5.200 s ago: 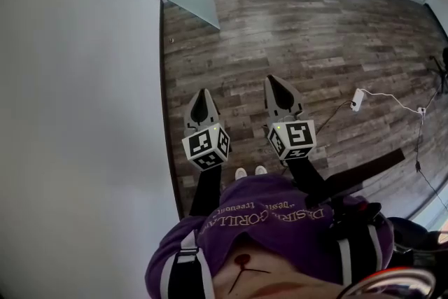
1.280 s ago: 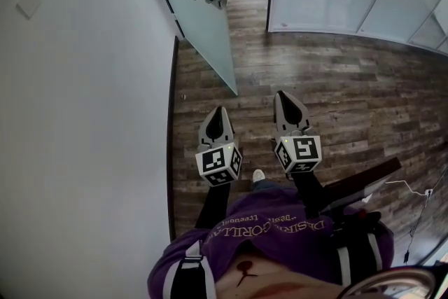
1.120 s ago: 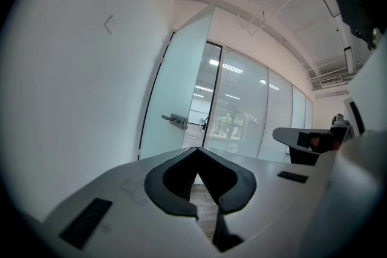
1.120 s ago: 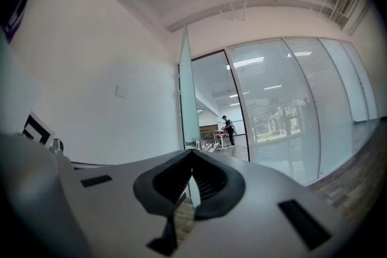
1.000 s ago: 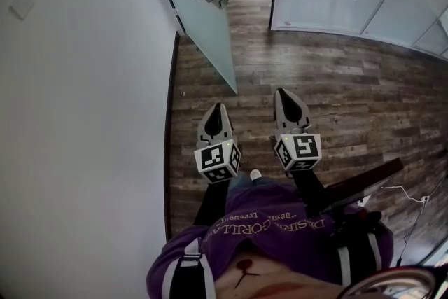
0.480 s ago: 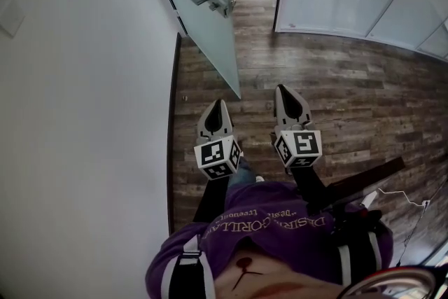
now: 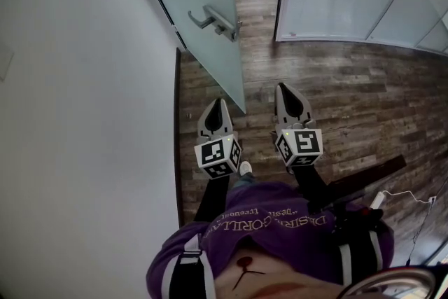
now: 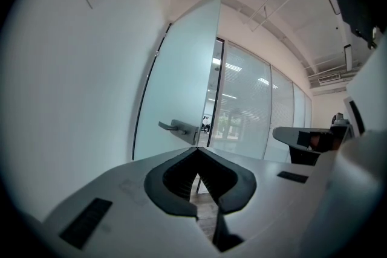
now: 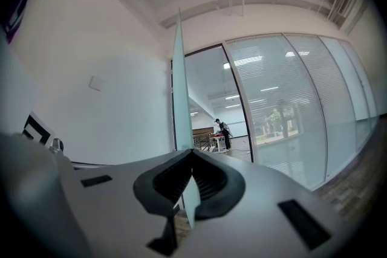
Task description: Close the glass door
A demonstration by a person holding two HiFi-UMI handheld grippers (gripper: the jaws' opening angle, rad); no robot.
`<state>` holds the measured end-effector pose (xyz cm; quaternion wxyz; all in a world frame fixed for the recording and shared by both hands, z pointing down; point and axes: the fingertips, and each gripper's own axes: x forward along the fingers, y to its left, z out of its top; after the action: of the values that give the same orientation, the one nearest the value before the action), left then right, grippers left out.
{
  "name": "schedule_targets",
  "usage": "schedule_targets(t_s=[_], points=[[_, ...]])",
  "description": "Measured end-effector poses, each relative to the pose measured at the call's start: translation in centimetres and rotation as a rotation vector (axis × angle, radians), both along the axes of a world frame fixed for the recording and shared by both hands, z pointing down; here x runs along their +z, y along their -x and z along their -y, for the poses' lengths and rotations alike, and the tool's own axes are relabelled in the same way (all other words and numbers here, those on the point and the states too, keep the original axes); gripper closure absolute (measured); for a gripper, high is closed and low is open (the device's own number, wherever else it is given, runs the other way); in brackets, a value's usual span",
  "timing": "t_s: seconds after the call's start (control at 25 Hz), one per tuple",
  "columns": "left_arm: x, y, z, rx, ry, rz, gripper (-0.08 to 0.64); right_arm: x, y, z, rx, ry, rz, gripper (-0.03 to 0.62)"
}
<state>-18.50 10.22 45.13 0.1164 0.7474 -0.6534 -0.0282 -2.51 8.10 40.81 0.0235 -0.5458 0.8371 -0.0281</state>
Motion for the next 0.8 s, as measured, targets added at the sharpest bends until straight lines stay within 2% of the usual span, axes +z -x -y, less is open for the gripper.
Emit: schedule_targets(t_s=[0.36,0.64,0.8], points=[[0.4,2.1,5.4,0.055,0.008,0.01,0.558,0.3,2.0,4.3,0.051,0.01,0.008,0.595],[0.8,1.3,7.9,0.113,-0.01,-0.009,0.558,1.1,1.3,6.1,0.085,0.033,0.015,0.595],[1.3,1.3,9.9,0.098,-0.01,-0.009,0.558,1.8,1.4,8.3,0.08,0.051,0.017,0.595]])
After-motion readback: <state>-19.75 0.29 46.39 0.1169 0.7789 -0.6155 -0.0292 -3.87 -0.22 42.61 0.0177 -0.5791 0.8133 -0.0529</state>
